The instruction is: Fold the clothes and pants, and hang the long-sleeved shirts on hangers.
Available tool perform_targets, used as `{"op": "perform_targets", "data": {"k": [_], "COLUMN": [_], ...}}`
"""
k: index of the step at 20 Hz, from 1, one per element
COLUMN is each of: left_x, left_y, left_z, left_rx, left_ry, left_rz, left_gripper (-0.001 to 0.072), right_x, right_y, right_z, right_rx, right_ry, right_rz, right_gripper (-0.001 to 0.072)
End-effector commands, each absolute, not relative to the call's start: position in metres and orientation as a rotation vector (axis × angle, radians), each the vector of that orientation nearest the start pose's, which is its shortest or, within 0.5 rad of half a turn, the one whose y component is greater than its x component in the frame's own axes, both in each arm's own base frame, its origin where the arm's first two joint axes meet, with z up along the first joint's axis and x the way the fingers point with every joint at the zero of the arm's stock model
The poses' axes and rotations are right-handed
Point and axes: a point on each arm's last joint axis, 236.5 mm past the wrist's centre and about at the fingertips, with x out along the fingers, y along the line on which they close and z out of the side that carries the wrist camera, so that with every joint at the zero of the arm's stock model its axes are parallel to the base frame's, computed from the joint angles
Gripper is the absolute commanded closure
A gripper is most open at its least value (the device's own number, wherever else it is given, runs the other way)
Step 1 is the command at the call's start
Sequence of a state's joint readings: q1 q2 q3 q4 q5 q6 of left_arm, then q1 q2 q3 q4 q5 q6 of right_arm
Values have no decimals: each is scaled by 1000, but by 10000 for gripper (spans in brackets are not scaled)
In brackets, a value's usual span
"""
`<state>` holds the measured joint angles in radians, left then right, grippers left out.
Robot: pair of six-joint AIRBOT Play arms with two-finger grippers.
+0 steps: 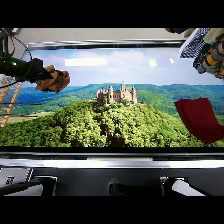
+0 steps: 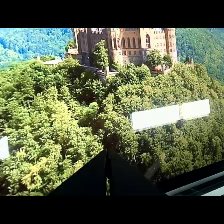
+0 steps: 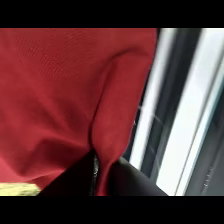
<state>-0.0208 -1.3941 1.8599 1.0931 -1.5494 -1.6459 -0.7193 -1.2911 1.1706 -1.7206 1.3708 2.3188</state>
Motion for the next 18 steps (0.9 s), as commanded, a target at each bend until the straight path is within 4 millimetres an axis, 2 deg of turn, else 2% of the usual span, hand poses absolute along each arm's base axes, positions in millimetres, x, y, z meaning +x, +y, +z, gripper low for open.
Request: {"op": "perform_targets", "data": {"k": [1, 5, 7, 12, 14, 16, 17, 18], "left_x": [412, 412, 412, 413, 413, 413, 413, 412], "left_y": [-117, -117, -117, -117, -117, -117, -117, -117], "left_z": [209, 209, 209, 209, 209, 209, 209, 209], "left_rx": [-324, -324, -324, -324, -324, -324, -324, -324], "left_ry": [1083, 1083, 1083, 1083, 1083, 1083, 1083, 1083], "left_rz": [-403, -403, -402, -403, -403, -403, -403, -403], "left_gripper": [691, 691, 691, 691, 691, 691, 691, 690], "right_x": [193, 171, 162, 156, 155, 151, 150, 147], "right_y": [-229, -222, -224, -231, -233, -238, -239, -237], "right_z": [-31, -49, -50, -49, -48, -46, -45, -45], "right_rx": [961, 912, 875, 810, 789, 754, 740, 741], "right_ry": [1209, 1271, 1293, 1314, 1322, 1328, 1336, 1349], "right_rz": [-1281, -1300, -1321, -1323, -1316, -1326, -1321, -1325], "right_gripper": [680, 680, 679, 671, 572, 327, 266, 250]}}
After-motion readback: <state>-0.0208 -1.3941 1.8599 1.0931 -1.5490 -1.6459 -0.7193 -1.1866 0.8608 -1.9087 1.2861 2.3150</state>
